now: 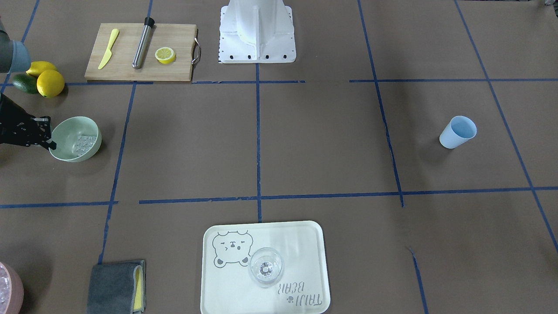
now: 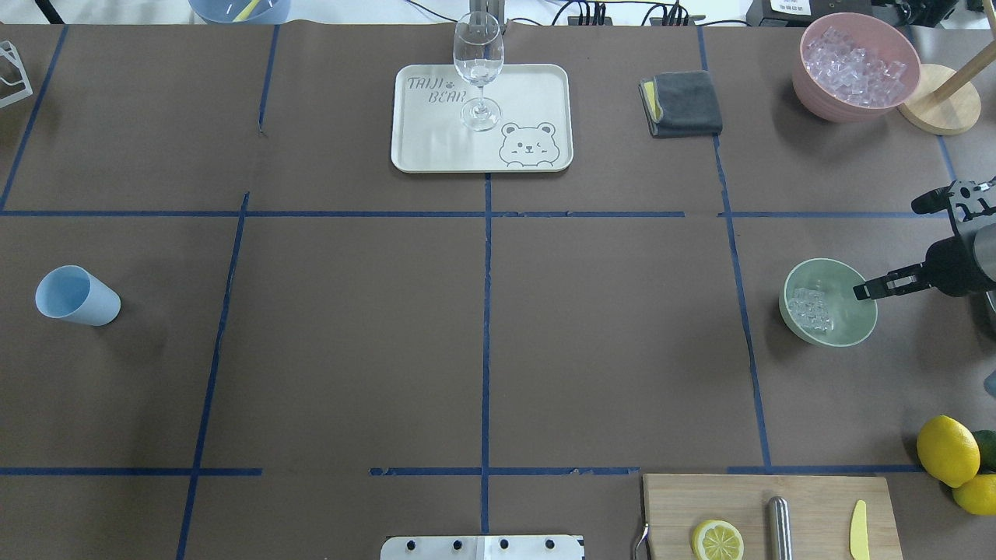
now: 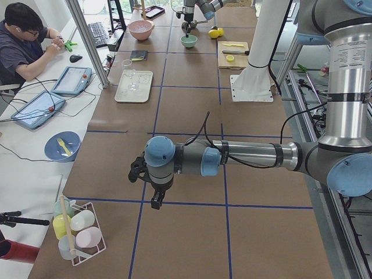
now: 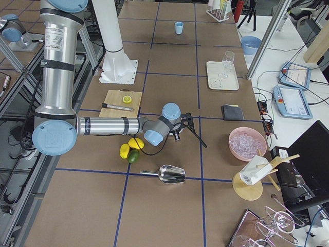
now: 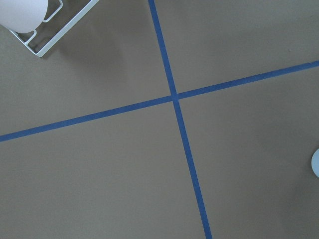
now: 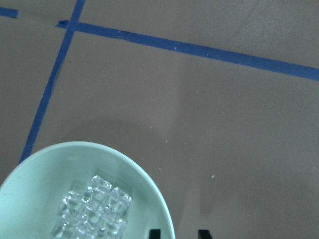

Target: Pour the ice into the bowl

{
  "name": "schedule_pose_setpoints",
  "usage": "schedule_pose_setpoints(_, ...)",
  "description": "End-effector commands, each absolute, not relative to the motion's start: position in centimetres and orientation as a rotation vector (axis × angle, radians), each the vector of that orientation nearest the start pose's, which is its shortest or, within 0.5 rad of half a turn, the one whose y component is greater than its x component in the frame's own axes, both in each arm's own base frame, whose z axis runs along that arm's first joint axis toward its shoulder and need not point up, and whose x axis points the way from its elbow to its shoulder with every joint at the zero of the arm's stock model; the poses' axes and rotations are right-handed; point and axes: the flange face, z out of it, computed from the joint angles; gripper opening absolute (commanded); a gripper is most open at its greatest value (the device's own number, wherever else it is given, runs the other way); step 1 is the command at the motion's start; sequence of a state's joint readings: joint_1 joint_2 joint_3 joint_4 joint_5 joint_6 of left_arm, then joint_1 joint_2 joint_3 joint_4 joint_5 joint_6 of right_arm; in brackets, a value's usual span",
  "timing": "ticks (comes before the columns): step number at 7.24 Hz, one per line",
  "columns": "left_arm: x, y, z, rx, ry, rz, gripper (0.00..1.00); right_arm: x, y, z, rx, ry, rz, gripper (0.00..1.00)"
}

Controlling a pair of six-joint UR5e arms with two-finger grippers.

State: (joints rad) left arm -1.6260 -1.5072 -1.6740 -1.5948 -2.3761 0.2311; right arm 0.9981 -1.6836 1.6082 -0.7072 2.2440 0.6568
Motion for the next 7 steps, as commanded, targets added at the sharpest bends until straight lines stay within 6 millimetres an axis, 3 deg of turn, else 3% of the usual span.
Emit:
schedule_pose_setpoints(1, -8.7, -46.4, 63.3, 0.176, 0.789, 0.193, 1.0, -16.1, -44.8, 59.7, 0.247, -0.93, -0.118, 1.0)
schedule_pose_setpoints(2, -8.7, -46.4, 63.2, 0.177, 0.788, 0.193, 1.0, -14.2, -45.5, 59.2, 0.249, -0.918, -0.117, 1.0)
schedule_pose_setpoints(3, -8.7, -46.4, 63.2, 0.177, 0.788, 0.193, 1.0, -10.7, -46.3, 60.1, 0.265, -0.883, -0.165, 1.0)
schedule_pose_setpoints(5, -8.8, -46.3, 63.8, 0.165, 0.782, 0.19, 1.0, -1.2, -46.9, 63.2, 0.236, -0.818, -0.249, 1.0)
schedule_pose_setpoints(6, -8.7, -46.3, 63.8, 0.165, 0.789, 0.191, 1.0, 2.7, -47.7, 63.5, 0.213, -0.79, -0.274, 1.0)
schedule_pose_setpoints(7, -8.7, -46.3, 63.8, 0.167, 0.789, 0.191, 1.0, 5.2, -49.5, 62.1, 0.199, -0.761, -0.265, 1.0)
